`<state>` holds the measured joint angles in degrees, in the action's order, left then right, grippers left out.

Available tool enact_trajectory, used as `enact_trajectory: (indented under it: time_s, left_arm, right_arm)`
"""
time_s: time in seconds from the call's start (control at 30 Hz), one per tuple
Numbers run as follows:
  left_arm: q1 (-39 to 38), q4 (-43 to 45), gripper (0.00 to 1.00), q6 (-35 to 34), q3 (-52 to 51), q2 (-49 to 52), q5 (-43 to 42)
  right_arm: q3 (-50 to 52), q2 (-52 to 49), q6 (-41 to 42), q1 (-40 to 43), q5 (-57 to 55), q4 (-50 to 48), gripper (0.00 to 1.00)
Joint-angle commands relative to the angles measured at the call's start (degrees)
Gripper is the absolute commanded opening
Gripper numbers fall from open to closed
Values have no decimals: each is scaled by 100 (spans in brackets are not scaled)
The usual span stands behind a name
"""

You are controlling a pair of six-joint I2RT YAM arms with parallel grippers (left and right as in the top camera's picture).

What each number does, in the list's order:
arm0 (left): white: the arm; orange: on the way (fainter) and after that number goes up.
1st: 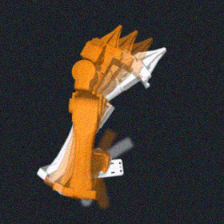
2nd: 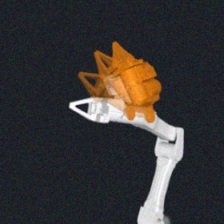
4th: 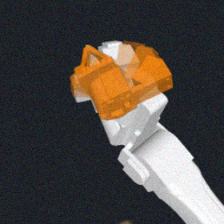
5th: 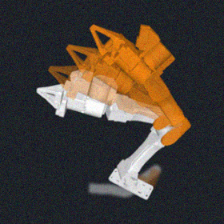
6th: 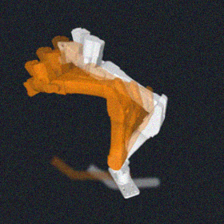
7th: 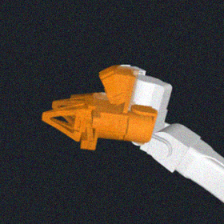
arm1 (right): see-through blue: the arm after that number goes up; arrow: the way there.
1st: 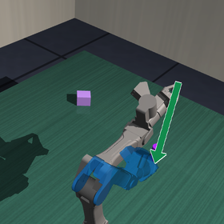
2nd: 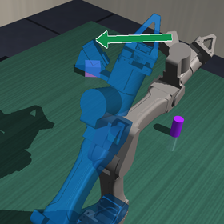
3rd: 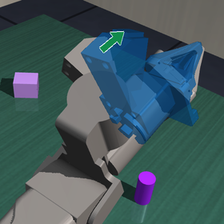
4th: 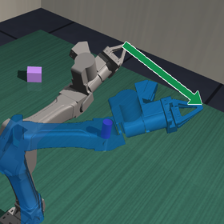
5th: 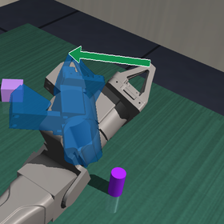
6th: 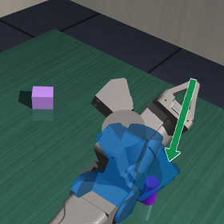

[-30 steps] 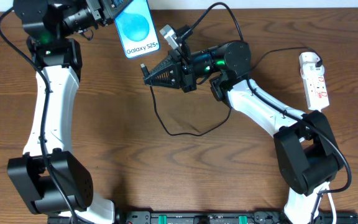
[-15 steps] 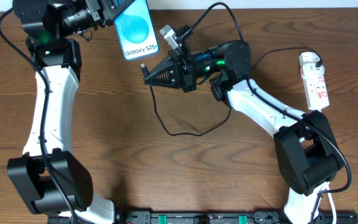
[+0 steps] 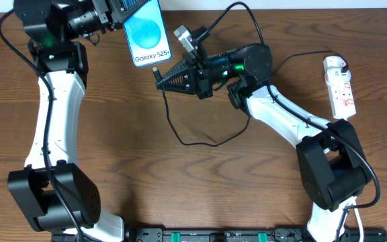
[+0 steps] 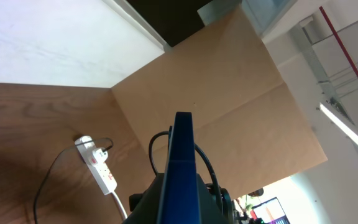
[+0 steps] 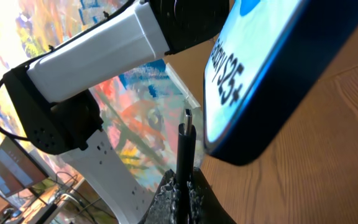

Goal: Plug charger to phone and switch on socket
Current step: 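Align the connector under the phone's bottom port with the right gripper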

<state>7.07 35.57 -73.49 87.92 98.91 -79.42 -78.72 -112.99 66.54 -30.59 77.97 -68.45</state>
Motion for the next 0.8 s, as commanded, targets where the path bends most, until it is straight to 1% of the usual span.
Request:
enact_trajectory:
  time_s: [0.0, 0.77]
  left_arm:
    - [0, 52, 8, -28, 81, -17, -57]
    - [-31, 52, 7, -33, 81, -17, -85]
  right_arm:
    - [-63, -7, -105, 24, -247, -37, 1]
    - [-63, -7, -79, 66, -437, 210, 1]
